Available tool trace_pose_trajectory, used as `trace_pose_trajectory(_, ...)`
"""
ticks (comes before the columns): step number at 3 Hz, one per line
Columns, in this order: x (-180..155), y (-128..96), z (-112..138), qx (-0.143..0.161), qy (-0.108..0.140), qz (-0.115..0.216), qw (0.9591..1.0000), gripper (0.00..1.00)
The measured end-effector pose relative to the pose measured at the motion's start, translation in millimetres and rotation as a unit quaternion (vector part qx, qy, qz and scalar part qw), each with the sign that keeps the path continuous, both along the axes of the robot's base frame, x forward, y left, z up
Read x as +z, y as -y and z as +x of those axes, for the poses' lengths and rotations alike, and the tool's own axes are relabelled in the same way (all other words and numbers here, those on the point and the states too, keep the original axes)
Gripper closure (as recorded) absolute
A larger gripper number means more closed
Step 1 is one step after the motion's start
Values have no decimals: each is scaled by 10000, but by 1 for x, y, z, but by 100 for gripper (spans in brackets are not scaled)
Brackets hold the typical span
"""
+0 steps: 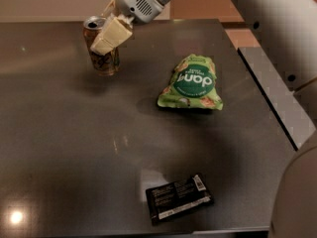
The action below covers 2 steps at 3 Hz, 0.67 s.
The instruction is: Pick orange can
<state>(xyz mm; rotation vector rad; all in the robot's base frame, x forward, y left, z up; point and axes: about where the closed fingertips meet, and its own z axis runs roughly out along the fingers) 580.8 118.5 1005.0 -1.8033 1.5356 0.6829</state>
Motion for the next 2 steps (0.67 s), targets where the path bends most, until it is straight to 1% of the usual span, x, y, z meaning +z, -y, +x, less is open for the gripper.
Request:
trace_pose_trajectory(1,25,15,-10,212,100,42,9997,100)
trace_pose_trajectory(2,25,15,-10,212,100,42,9997,100)
